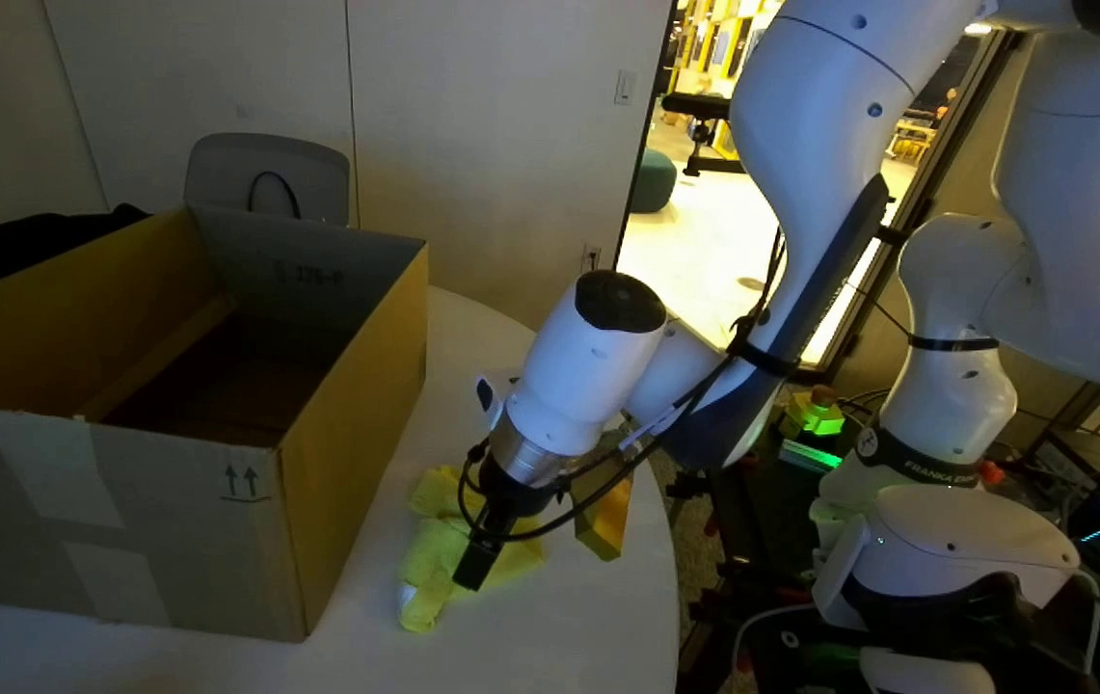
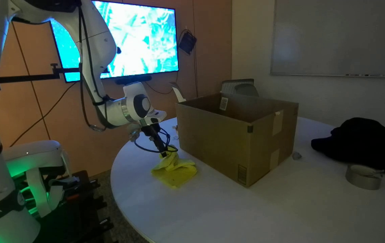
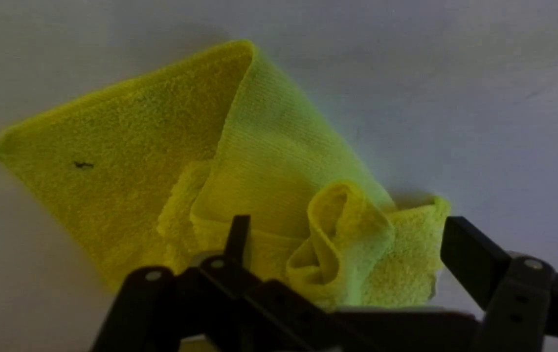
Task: Put the marker in the towel, fold the towel, and then put the folded towel in the box
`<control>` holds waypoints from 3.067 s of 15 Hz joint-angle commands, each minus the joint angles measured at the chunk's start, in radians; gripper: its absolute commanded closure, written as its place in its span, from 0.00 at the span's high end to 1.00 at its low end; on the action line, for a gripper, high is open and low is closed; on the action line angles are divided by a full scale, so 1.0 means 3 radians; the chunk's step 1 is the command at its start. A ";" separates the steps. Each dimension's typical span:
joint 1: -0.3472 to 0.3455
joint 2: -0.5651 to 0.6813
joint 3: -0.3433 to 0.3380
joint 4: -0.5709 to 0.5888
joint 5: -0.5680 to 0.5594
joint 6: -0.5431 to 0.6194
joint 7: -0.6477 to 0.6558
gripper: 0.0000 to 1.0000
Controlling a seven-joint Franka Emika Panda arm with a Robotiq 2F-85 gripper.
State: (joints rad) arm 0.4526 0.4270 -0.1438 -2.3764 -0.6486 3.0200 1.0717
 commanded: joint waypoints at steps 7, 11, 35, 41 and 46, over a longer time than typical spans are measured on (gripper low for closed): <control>-0.1031 0.0066 0.0887 0.0254 0.0352 -0.0474 -0.1459 1.00; -0.1114 0.0126 0.0942 0.0420 0.0367 -0.0643 -0.1642 1.00; -0.0840 0.0733 0.0732 0.1114 0.1715 -0.1573 -0.3095 0.15; -0.0770 0.0328 0.0885 0.0787 0.1870 -0.1659 -0.2953 0.00; -0.0621 -0.0230 0.0904 0.0508 0.2023 -0.1755 -0.2640 0.06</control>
State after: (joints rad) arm 0.2449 0.4918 0.1308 -2.1586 -0.0702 2.5335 0.2315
